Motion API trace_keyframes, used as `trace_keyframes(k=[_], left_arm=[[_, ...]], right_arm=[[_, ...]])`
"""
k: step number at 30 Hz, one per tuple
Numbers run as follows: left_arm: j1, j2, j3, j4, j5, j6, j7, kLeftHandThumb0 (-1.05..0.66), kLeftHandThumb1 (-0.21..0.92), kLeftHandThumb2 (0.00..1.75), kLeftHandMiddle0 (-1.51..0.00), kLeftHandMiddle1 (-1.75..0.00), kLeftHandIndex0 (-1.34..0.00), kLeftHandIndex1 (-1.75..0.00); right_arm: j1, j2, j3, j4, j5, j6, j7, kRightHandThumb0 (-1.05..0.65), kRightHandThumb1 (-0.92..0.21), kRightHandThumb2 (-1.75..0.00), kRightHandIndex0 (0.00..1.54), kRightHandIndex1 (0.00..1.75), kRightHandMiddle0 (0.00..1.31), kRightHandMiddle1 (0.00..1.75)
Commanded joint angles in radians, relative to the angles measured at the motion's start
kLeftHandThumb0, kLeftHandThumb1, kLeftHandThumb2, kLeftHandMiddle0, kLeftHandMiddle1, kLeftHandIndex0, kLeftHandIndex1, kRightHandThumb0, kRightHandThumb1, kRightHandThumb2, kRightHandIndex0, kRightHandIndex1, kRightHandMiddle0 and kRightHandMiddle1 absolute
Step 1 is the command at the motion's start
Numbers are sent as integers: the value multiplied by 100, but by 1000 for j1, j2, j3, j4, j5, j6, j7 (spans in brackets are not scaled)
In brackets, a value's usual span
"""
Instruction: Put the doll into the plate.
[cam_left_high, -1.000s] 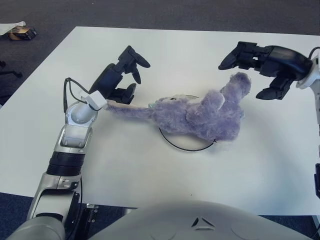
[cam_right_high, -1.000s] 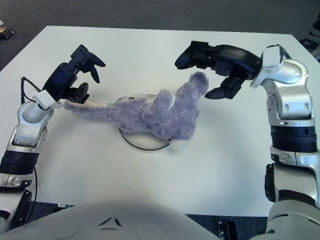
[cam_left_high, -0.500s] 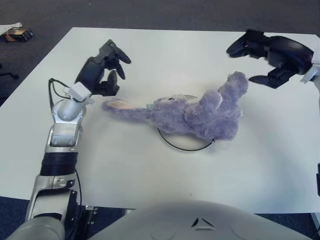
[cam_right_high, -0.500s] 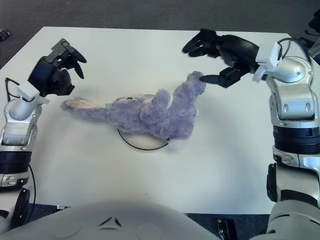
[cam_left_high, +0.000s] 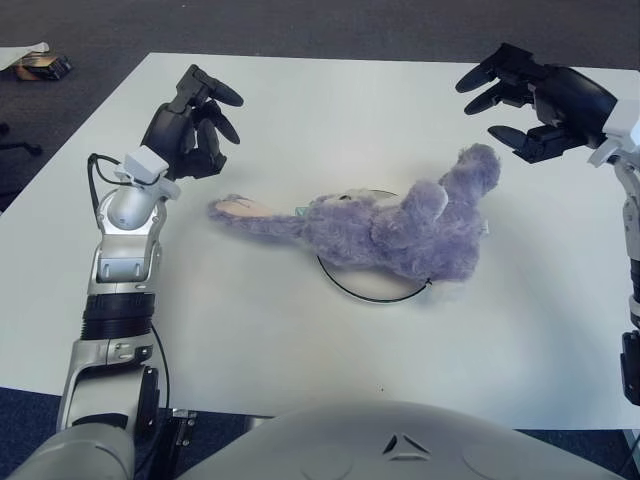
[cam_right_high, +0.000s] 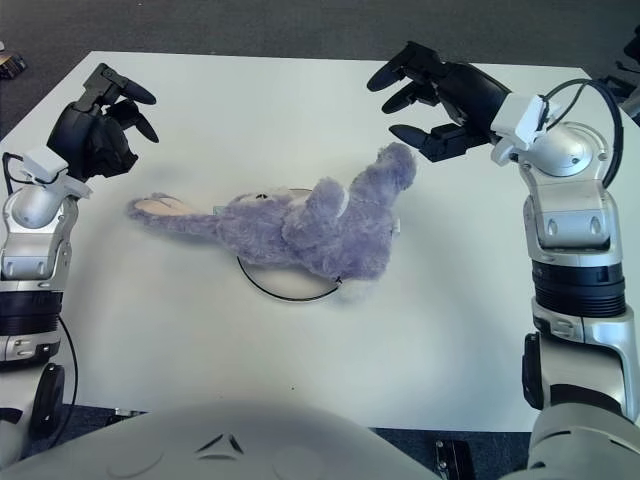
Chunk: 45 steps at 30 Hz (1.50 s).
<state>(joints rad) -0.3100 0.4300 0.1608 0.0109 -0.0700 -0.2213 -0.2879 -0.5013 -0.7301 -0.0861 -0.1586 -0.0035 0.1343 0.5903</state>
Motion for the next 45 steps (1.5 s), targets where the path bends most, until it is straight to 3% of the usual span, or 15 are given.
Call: trace_keyframes(k=[1, 4, 5, 6, 9, 12, 15, 20, 22, 26, 34, 37, 44, 45], left_arm=[[-9, 3, 20, 4, 11, 30, 27, -100, 92, 111, -48, -141, -4, -157], [-15, 4, 23, 16, 16, 39, 36, -99, 92, 112, -44, -117, -2, -154], [-18, 3, 24, 20, 16, 41, 40, -99, 92, 112, -44, -116, -1, -153], [-21, 1, 26, 23, 14, 45, 43, -98, 92, 112, -44, -114, -1, -151], [-27, -6, 29, 26, 6, 60, 52, -96, 92, 111, -47, -120, 0, -151], [-30, -14, 34, 25, -6, 81, 60, -95, 92, 111, -48, -127, 0, -154], [-31, -22, 37, 25, -19, 93, 61, -95, 92, 111, -48, -133, -1, -157], [-41, -44, 48, 46, -48, 114, 63, -95, 92, 111, -48, -132, -2, -160], [-50, -51, 53, 73, -57, 113, 64, -95, 92, 112, -51, -149, -3, -161], [-69, -60, 64, 129, -78, 108, 61, -93, 92, 112, -51, -168, -5, -165], [-82, -80, 72, 174, -90, 97, 70, -87, 92, 112, -55, -174, -4, -169], [-83, -95, 72, 191, -80, 88, 89, -85, 92, 112, -58, -175, -2, -169], [-83, -111, 72, 227, -62, 90, 127, -82, 92, 109, -58, -175, -1, -169], [-86, -111, 71, 237, -59, 92, 132, -82, 92, 109, -58, -175, -1, -169]], right_arm=[[-17, -22, 35, -46, -135, 95, -78, -73, -92, -70, 31, 112, 0, 107], [-28, -16, 49, -88, -165, 146, -78, -64, -91, -67, 30, 108, 0, 100], [-17, 7, 11, -44, -82, 107, -43, -72, -91, -74, 33, 105, 0, 102], [-6, 33, 2, -61, -78, 149, -66, -78, -92, -79, 33, 102, 0, 96], [0, 46, 1, -82, -111, 249, -113, -63, -91, -77, 27, 100, 0, 88], [-8, 44, -3, -78, -111, 293, -116, -51, -90, -77, 24, 97, 0, 82], [-16, 55, -10, -74, -95, 330, -122, -41, -85, -84, 24, 96, 0, 92], [-11, 113, -66, 40, -28, 285, -154, -35, -81, -91, 25, 99, 0, 107], [6, 143, -90, 59, -5, 259, -177, -36, -83, -90, 26, 103, 0, 114], [24, 175, -108, 48, 4, 263, -224, -41, -89, -84, 28, 104, 0, 104], [58, 232, -128, 59, 13, 221, -291, -48, -92, -86, 28, 103, 0, 99], [70, 254, -110, 140, -16, 139, -332, -51, -92, -90, 31, 106, 0, 110], [51, 285, -102, 277, -35, 35, -396, -53, -92, -93, 29, 116, 0, 127], [5, 284, -109, 452, -34, -48, -409, -53, -92, -93, 29, 116, 0, 127]])
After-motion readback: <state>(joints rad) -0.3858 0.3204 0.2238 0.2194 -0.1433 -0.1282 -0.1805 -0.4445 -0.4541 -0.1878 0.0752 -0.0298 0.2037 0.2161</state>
